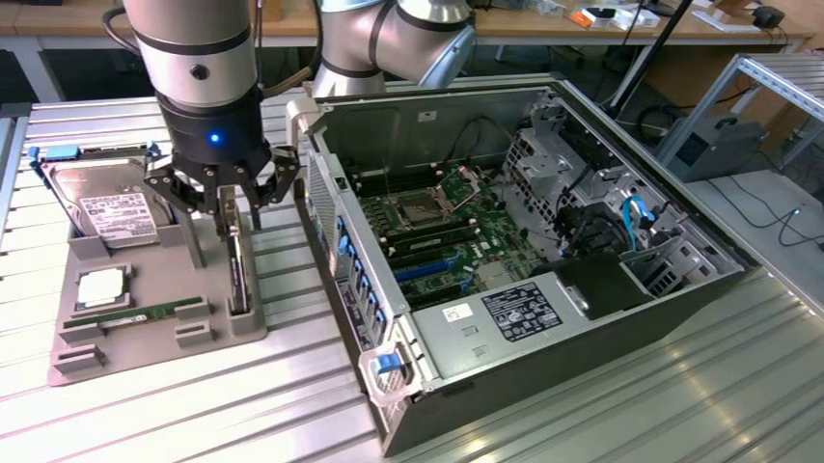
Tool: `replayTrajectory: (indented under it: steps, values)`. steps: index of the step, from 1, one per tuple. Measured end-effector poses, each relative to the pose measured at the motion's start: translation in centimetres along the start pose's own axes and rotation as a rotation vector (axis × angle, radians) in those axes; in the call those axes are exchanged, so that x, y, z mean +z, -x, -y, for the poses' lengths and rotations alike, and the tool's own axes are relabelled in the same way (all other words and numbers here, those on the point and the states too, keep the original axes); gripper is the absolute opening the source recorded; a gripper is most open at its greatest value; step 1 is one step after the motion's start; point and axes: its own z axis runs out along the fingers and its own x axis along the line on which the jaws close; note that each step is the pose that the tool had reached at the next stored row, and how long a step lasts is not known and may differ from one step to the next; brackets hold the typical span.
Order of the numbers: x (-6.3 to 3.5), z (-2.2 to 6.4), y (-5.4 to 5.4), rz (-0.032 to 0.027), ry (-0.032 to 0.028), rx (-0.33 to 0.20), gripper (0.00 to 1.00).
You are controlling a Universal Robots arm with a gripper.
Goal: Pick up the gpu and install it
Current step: 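Pick up the gpu and move the gpu toward the slot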
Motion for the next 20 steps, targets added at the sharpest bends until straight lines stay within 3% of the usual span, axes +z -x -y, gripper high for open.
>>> replayTrajectory:
  steps: [9, 20]
  values:
    - [1.02, 0.07, -0.3, 0.0000, 0.0000, 0.000, 0.42]
    - [3.03, 0.17, -0.5, 0.0000, -0.0001, 0.000, 0.42]
